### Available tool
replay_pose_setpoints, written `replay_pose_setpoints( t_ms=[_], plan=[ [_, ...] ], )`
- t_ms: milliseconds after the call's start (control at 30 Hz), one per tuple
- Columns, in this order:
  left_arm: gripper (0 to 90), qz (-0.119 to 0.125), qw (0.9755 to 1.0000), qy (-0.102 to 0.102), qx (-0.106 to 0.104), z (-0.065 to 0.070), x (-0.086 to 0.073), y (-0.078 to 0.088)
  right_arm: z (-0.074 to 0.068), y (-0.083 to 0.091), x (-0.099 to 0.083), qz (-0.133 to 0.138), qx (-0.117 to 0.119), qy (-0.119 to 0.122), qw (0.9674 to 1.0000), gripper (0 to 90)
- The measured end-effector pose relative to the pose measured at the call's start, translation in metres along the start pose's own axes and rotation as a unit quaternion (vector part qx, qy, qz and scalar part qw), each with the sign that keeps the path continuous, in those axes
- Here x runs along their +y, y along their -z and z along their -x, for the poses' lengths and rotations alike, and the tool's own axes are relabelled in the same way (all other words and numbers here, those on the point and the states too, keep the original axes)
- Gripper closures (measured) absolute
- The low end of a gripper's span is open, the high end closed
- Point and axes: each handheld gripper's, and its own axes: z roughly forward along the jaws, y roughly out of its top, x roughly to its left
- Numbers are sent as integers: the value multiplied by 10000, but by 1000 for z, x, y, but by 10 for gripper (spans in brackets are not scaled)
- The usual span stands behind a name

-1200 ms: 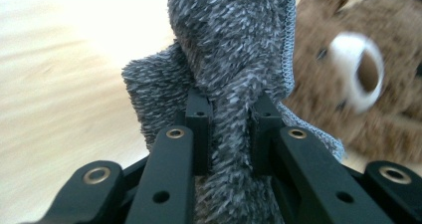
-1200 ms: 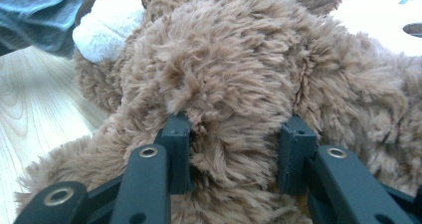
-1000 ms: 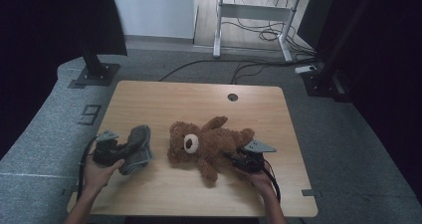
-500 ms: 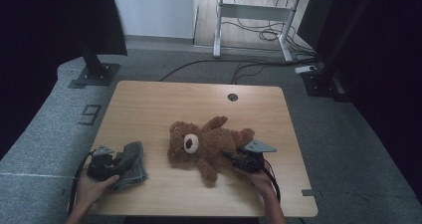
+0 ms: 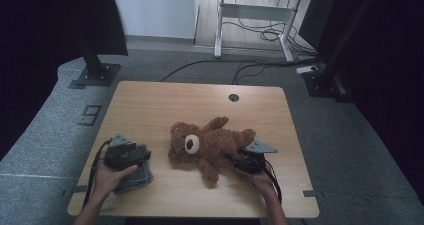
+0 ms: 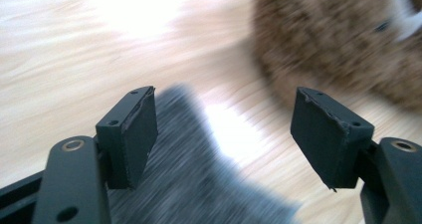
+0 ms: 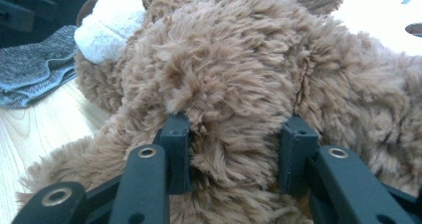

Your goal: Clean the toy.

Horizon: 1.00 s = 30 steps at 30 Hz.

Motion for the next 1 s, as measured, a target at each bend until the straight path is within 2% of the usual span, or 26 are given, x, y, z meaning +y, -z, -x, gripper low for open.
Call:
replay_pose_setpoints(
  t_ms=[133,300,367,500,567,733,900,1000],
  plan=[
    [271,-6,9992,-2,-408,15,20,-23,0,0,0,3,5,-1,10000,573],
    [267,-47,9972,-8,-746,28,34,-43,-1,0,0,-2,7,29,10000,572],
    [261,-97,9968,-37,-789,32,38,-51,-1,0,0,-2,9,39,10000,572],
    [253,-75,9959,-28,-896,35,42,-59,-1,0,1,-3,13,45,10000,571],
    [256,-51,9949,48,-1002,34,44,-63,-1,0,1,-2,11,43,10000,571],
    [239,-98,9911,161,-1318,34,47,-75,-1,0,1,-6,5,43,10000,570],
    [252,-66,9876,257,-1545,31,46,-81,-1,-1,2,-5,15,59,10000,571],
    [284,-90,9875,231,-1559,31,44,-82,-1,-2,3,-30,32,70,10000,575]
  ],
)
